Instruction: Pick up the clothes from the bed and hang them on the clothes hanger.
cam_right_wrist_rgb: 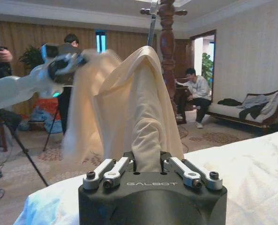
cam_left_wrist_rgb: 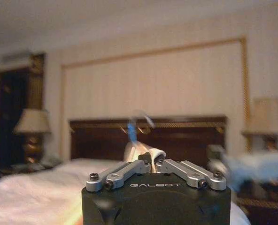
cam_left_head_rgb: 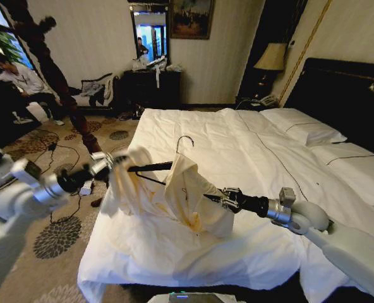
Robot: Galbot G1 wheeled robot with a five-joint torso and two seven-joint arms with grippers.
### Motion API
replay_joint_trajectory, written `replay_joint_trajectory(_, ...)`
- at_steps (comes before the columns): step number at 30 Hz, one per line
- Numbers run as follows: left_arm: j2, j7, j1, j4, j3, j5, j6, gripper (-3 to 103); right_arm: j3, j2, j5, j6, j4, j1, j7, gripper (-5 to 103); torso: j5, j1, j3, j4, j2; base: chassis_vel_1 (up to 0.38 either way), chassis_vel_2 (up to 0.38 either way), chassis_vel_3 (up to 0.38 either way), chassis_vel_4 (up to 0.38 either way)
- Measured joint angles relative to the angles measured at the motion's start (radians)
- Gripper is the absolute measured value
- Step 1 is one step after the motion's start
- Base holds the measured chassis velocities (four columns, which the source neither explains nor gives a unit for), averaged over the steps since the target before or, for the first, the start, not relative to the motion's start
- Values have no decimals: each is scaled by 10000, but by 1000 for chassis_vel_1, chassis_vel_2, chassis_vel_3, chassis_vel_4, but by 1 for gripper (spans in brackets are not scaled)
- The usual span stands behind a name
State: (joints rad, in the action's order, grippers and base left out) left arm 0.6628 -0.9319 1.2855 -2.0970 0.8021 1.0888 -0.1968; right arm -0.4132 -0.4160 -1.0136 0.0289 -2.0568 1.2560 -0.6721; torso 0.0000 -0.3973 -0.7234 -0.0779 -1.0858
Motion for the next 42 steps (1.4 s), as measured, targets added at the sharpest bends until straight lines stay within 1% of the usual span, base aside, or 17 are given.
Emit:
replay_joint_trajectory(2,65,-530,319,-7,-77,-654,61,0,5,-14,-151,32,6,-47,161,21,-1,0,0,1,0,0,0,0,0)
replay_joint_trajectory(4,78,-686,393,20,-101,-883,89,0,4,-19,-213,48,6,-70,212,21,-1,0,0,1,0,0,0,0,0)
replay_joint_trajectory(5,90,-1016,560,134,-205,-1431,164,0,3,-21,-445,93,-7,-125,331,21,1,0,0,1,0,0,0,0,0)
replay_joint_trajectory(10,135,-1437,684,479,-598,-2291,300,0,-89,-13,-947,232,-147,-224,529,21,-1,0,0,0,0,0,0,0,0)
replay_joint_trajectory(12,241,-1814,695,841,-879,-2908,395,0,-185,25,-1464,368,-360,-300,686,21,-1,0,0,0,1,0,0,0,0)
replay_joint_trajectory(16,332,-2265,791,1263,-966,-3529,523,0,-280,52,-1853,474,-524,-354,724,21,-1,0,0,0,0,0,0,0,0)
replay_joint_trajectory(23,466,-2485,782,2003,-1292,-4314,744,0,-306,21,-2118,553,-629,-366,780,21,-1,0,0,0,0,0,0,0,0)
replay_joint_trajectory(28,514,-2283,720,2142,-1573,-4486,903,-1,-289,-50,-2312,577,-684,-365,914,21,-1,0,0,0,0,0,0,0,0)
replay_joint_trajectory(29,536,-2194,704,2143,-1613,-4496,1026,4,-279,-83,-2342,581,-690,-355,952,20,-1,0,0,0,0,0,0,0,0)
replay_joint_trajectory(31,544,-2173,696,2143,-1613,-4489,1070,4,-278,-91,-2343,581,-690,-351,961,20,-1,0,0,0,0,0,0,0,0)
replay_joint_trajectory(32,564,-2158,663,2117,-1589,-4302,1339,15,-276,-105,-2343,584,-687,-340,982,20,0,0,0,0,1,0,0,0,0)
replay_joint_trajectory(33,563,-2300,645,2090,-1544,-4048,1521,15,-276,-105,-2343,586,-677,-335,997,20,0,-1,0,-1,0,0,0,0,0)
replay_joint_trajectory(35,522,-2998,608,2075,-1404,-3538,1781,26,-276,-105,-2372,587,-638,-339,1028,20,0,0,0,-1,0,0,0,0,0)
replay_joint_trajectory(36,522,-2998,608,2075,-1404,-3538,1781,26,-276,-105,-2372,587,-638,-339,1028,20,0,0,0,-1,0,0,0,0,0)
replay_joint_trajectory(39,389,-4023,470,2252,-1010,-3123,1819,42,-276,-105,-2512,590,-606,-389,1056,20,0,0,0,0,0,0,0,0,0)
replay_joint_trajectory(41,381,-4058,450,2278,-978,-3093,1815,42,-276,-106,-2522,590,-606,-394,1059,20,0,0,0,0,0,0,0,0,0)
replay_joint_trajectory(42,355,-4160,389,2358,-878,-2997,1802,47,-275,-109,-2538,589,-612,-401,1063,20,-1,0,0,1,0,0,0,0,0)
